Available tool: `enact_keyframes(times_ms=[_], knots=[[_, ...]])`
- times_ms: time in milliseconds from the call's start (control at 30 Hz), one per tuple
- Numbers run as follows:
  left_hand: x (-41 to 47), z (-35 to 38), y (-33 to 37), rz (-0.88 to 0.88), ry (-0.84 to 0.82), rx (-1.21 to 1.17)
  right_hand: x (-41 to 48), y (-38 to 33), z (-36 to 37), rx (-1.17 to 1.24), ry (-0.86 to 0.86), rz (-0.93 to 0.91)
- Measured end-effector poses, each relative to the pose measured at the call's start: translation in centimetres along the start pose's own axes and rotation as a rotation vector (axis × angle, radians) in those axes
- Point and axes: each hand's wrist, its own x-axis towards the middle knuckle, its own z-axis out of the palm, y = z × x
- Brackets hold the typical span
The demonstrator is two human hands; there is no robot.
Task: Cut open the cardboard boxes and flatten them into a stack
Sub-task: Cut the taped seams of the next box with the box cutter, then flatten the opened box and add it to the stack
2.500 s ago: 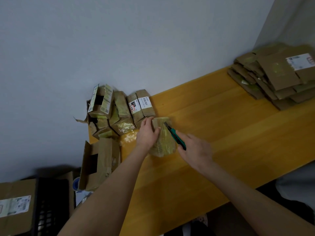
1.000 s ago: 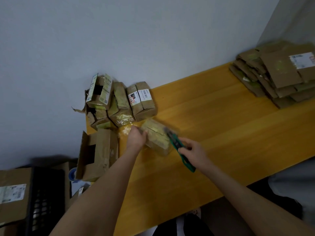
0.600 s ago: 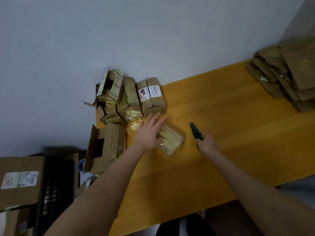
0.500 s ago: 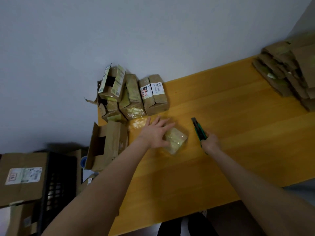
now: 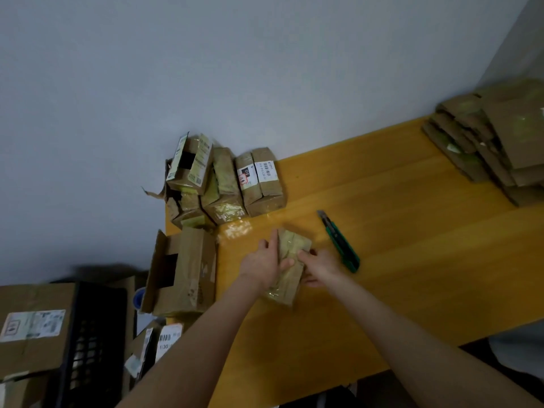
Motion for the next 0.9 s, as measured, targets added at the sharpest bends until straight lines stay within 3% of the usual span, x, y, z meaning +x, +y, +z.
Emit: enact_keyframes(times_ms=[300,533,700,900], knots=[[0.1,-1.2,1.8,-0.09,0.057,0.124,1.3,-0.4,1.2,-0.192,0.195,-0.09],[1.1,-2.1,3.8,-0.112,-0.036,0.189,1.5,-0.1,1.2,-0.253,0.243,-0.092],[-0.2,-3.9,2.0,-0.034,-0.145,0.076,0.9,0.5,1.3,-0.208,0.216,-0.08],[-1.4,-6.0,0.2,0.015,0.003,-0.273,-0.2,0.6,-0.8,-0.085,0.258,-0.067]])
